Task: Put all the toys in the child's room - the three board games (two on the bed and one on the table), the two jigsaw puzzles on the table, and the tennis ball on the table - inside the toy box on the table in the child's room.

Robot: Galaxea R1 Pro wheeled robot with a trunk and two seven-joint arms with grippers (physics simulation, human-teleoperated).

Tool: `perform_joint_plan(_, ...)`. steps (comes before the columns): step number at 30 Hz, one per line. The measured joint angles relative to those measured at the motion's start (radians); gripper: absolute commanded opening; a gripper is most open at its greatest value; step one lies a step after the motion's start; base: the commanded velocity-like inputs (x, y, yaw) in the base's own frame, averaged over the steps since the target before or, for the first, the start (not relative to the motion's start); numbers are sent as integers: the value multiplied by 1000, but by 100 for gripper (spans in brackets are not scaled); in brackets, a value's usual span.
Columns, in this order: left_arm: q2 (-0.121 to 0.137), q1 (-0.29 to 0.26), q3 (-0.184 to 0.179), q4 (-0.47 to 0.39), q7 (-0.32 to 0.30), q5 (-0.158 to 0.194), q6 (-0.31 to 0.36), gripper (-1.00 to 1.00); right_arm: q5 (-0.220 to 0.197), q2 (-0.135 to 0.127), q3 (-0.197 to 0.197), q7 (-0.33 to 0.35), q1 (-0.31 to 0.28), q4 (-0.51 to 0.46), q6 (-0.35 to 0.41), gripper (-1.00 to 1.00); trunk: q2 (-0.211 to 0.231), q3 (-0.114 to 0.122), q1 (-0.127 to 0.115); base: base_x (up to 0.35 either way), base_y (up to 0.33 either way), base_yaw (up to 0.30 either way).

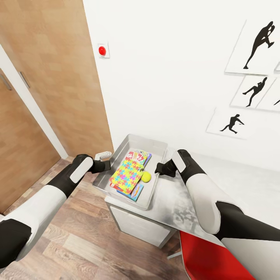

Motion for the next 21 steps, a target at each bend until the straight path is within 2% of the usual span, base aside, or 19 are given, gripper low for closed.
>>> perform_joint_plan(3, 0, 0, 1, 0, -2, -3, 1, -100, 0, 0, 0, 0, 0, -1, 0, -100, 0, 0, 0, 0, 0, 0)
perform_joint_plan(4, 0, 0, 1, 0, -2, -3, 1, -100, 0, 0, 0, 0, 0, -1, 0, 100, 0, 0, 0, 0, 0, 0)
perform_joint_plan(5, -16, -3, 14, 1, -2, -24, 6, 100, 6, 0, -3, 1, 21, -2, 0, 100, 0, -6, -2, 0, 0, 0)
perform_joint_plan(10, -27, 2, 8, 0, -3, -25, 2, 100, 8, 1, -2, -6, 22, -3, -1, 100, 1, -7, 0, 0, 0, 0)
perform_joint_plan(21, -30, 2, 9, 0, -2, -26, 2, 100, 9, 1, -1, -10, 22, -4, -1, 100, 1, -7, 0, 0, 0, 0)
